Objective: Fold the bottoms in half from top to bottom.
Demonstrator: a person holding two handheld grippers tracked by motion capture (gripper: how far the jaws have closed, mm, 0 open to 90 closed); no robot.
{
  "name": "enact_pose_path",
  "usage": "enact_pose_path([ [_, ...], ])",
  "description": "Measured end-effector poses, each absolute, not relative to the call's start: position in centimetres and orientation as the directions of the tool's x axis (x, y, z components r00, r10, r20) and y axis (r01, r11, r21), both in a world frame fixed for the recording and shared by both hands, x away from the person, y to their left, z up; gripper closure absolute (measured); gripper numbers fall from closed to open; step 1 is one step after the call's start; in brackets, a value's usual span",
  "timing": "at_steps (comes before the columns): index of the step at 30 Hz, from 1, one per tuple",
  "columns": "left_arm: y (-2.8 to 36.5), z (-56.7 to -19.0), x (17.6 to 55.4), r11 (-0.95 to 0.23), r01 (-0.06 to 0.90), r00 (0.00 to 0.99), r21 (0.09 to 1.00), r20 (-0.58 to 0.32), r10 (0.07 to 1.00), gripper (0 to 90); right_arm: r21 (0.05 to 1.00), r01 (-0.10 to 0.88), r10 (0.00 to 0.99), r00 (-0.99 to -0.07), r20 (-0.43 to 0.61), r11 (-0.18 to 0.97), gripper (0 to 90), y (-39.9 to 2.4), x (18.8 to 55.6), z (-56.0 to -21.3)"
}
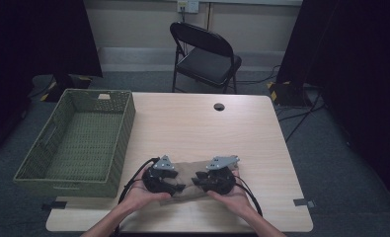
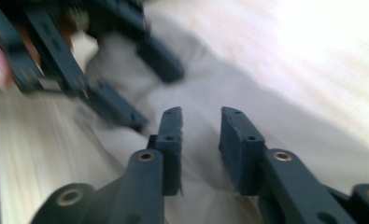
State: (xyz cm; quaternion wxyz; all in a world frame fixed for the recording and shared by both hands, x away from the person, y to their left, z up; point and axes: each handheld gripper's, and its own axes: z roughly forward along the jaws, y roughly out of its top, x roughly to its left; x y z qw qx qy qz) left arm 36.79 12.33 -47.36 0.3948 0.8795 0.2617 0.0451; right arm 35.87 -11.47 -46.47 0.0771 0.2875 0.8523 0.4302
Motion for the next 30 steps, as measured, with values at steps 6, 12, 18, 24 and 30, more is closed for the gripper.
enact_pose_path([
  [6,13.3,-46.5,36.5,-0.516,0.424,0.858,0.744,-0.148,0.492,46.6,0.744,0.396,0.560,-0.828,0.036,0.538,60.9,-11.0,35.1,-47.8],
  [12,14.9,-46.8,36.0,-0.522,0.435,0.846,0.734,-0.135,0.516,55.5,0.747,0.375,0.547,-0.837,0.019,0.549,61.0,-11.3,35.3,-48.0],
  [18,14.3,-47.9,35.6,-0.564,0.468,0.841,0.681,-0.147,0.520,45.8,0.742,0.420,0.580,-0.813,0.052,0.522,60.5,-11.8,36.1,-47.8],
  [24,14.0,-48.2,35.7,-0.584,0.464,0.843,0.666,-0.128,0.523,45.4,0.760,0.411,0.587,-0.808,0.049,0.503,51.2,-12.3,35.9,-46.0],
  [30,14.0,-48.2,35.7,-0.585,0.466,0.841,0.664,-0.127,0.525,45.4,0.790,0.431,0.664,-0.747,0.040,0.437,51.3,-15.9,36.4,-44.1],
])
